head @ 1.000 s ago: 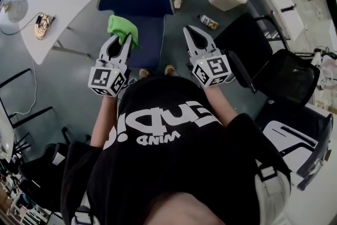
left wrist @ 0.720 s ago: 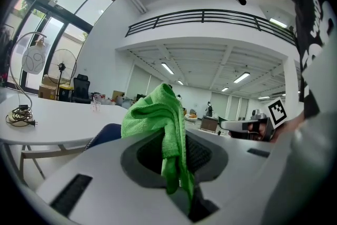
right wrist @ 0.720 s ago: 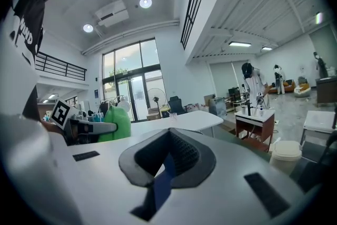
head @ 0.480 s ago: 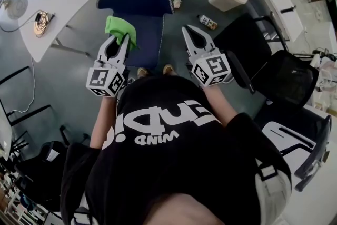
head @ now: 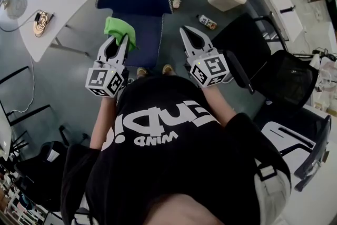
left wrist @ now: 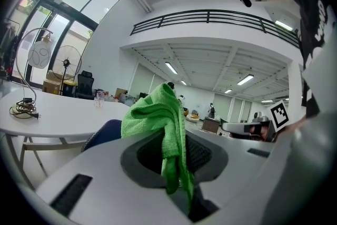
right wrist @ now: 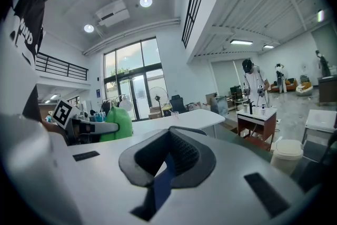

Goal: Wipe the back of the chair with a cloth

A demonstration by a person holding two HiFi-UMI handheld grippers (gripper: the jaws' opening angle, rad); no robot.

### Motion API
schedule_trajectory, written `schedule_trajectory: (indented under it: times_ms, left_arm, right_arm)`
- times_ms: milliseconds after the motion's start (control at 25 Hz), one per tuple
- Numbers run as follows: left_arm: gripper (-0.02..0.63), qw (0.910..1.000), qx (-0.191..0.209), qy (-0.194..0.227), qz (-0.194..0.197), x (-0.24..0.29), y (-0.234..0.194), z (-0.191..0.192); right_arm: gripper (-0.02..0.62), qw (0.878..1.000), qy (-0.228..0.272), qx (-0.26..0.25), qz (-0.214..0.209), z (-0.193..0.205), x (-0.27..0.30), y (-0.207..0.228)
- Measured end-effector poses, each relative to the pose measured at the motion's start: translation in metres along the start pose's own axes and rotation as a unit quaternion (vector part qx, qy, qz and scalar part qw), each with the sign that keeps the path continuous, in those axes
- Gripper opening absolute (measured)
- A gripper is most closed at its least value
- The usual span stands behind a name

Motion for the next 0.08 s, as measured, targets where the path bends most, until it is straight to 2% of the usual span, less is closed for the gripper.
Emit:
schedule_trajectory:
  times_ms: [80]
  left_arm:
    - [0.067,1.0000,-0.003,-0.001,-0.001,-0.0009,-0.0006,0.0006]
  right_arm:
    - [-0.005,1.000,-0.001,0.000,0.000,0.0003,0.0003,0.0000]
Point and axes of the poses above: the fingertips, and each gripper's own axes: x forward along the fingers, y to its right, z out of its underside, the point moved 1 cm from there along -x, backward along the fingers, and after that the axes turned 7 degrees about y, right-handed, at the moved point
